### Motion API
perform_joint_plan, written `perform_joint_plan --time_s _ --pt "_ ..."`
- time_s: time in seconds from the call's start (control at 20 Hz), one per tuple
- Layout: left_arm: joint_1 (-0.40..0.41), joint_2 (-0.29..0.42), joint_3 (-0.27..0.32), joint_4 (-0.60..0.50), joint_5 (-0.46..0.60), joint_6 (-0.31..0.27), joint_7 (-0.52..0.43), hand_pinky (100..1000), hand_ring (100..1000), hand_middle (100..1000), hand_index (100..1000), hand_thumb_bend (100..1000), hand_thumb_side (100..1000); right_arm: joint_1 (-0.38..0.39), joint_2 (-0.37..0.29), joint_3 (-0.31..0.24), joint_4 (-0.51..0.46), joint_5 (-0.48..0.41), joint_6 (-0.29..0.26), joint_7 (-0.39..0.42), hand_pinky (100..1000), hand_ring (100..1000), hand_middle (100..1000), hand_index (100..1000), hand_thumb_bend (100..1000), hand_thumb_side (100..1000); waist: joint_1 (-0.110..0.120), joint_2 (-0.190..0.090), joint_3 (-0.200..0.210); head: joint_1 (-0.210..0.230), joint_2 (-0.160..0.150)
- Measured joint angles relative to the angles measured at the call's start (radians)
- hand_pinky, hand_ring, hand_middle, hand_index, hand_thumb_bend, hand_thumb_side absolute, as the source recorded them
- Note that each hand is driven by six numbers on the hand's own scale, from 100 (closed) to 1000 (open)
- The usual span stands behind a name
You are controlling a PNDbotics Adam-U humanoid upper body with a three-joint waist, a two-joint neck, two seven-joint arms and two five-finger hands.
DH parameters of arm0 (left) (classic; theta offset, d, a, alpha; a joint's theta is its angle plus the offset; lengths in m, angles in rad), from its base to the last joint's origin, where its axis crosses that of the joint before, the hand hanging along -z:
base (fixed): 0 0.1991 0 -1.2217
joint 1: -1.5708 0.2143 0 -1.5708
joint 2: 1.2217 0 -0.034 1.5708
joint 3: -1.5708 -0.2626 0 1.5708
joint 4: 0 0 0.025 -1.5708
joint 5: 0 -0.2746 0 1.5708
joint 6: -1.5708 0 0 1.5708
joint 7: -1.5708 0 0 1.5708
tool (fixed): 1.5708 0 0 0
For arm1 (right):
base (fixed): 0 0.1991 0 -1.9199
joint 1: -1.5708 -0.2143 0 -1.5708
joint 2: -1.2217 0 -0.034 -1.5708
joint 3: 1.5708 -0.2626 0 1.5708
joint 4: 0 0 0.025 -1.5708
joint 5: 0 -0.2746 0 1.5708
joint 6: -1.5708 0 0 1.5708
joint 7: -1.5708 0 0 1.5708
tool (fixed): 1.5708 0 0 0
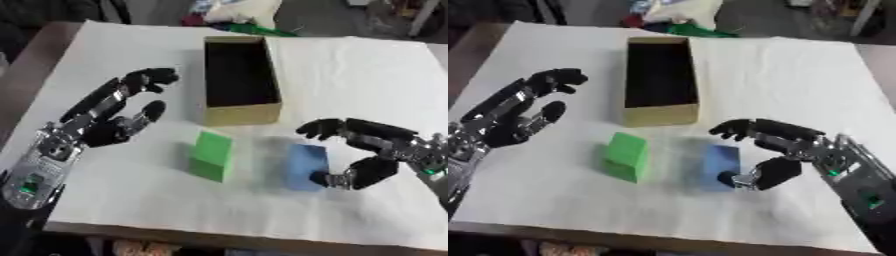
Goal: Pick up objects on the table and place them in the box.
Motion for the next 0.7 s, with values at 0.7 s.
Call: perform_joint_plan --time_s 0.7 --pt "0.000 0.000 0.000 0.000 0.000 0.000 -0.003 863 916 856 978 220 889 0.008 0.011 0.005 0.046 0.051 -0.007 0.018 854 909 935 995 474 650 0.002 0.000 0.004 0.000 0.000"
